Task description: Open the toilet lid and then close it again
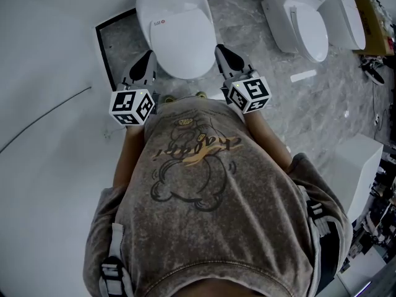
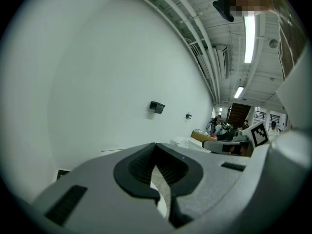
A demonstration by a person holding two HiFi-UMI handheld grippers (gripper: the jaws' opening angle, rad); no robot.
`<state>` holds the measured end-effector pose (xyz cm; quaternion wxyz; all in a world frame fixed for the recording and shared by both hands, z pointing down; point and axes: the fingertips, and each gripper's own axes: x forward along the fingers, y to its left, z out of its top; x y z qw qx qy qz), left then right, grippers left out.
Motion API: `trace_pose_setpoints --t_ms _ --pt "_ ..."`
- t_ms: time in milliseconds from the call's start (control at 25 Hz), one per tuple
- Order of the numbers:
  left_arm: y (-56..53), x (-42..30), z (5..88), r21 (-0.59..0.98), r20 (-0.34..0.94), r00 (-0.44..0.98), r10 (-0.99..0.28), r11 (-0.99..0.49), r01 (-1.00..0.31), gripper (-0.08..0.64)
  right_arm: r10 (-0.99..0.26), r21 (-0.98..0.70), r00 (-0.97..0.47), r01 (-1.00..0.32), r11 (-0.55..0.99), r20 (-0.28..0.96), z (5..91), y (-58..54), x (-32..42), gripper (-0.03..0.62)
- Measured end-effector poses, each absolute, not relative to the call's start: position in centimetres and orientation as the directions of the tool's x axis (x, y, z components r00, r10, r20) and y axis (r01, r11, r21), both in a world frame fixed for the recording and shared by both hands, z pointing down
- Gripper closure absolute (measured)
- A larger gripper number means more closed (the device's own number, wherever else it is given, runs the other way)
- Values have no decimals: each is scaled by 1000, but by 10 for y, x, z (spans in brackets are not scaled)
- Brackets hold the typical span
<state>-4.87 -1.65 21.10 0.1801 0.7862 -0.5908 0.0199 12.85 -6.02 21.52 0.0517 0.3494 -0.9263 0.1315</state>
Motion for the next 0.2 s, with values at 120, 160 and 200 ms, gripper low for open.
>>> trace_pose_setpoints --t_ms 120,160,200 --pt "-16 -47 196 258 249 299 -921 -235 -937 551 -637 -209 -748 -664 718 188 200 -61 130 565" --pt "-16 -47 193 258 251 298 -921 -234 -938 551 -638 -208 -746 -666 717 188 197 -61 130 565" --pt "-15 -47 191 257 252 297 -921 -233 -938 551 -640 -207 -745 -667 716 188 195 -61 130 565"
